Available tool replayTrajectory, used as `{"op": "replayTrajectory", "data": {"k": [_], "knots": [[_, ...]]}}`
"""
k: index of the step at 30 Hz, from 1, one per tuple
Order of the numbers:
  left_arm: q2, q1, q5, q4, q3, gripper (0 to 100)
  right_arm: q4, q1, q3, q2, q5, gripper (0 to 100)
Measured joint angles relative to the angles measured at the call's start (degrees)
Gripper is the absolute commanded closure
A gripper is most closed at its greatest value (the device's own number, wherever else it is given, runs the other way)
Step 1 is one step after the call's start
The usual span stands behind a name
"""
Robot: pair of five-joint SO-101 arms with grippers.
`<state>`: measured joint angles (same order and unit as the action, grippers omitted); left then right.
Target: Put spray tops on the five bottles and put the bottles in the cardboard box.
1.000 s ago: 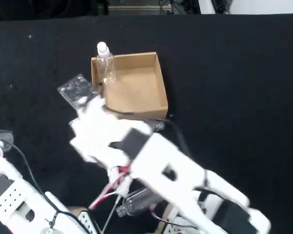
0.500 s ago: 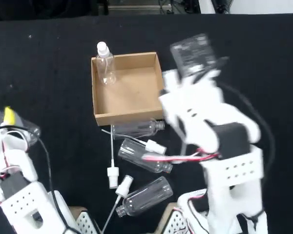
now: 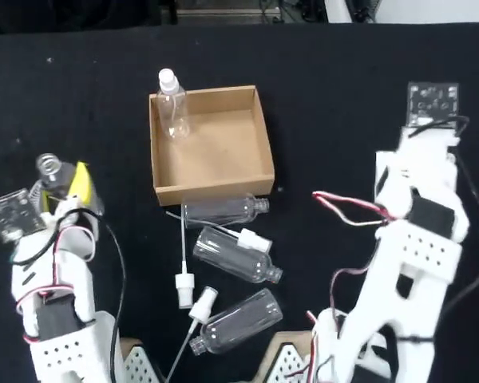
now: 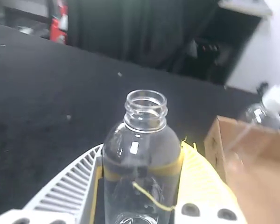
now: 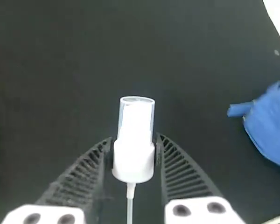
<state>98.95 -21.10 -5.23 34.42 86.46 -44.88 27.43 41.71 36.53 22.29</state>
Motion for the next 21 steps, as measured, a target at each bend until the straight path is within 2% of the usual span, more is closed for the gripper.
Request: {"op": "replayTrajectory", "data": {"k": [6,11,16,21], "knots": [[-2.81,2.02,1.05,0.0,0.79,92,0.79,3.96,-2.2,-17.05,6.59,93.1],[-2.9,2.02,1.05,0.0,1.58,92,-8.0,6.24,-13.19,-33.67,11.43,92.3],[-2.9,2.02,1.05,0.0,1.58,92,-19.43,6.95,-26.2,-46.59,13.54,83.0],[-2.9,2.02,1.32,0.0,1.58,92,-26.55,7.38,-36.84,-57.23,13.71,74.4]]}}
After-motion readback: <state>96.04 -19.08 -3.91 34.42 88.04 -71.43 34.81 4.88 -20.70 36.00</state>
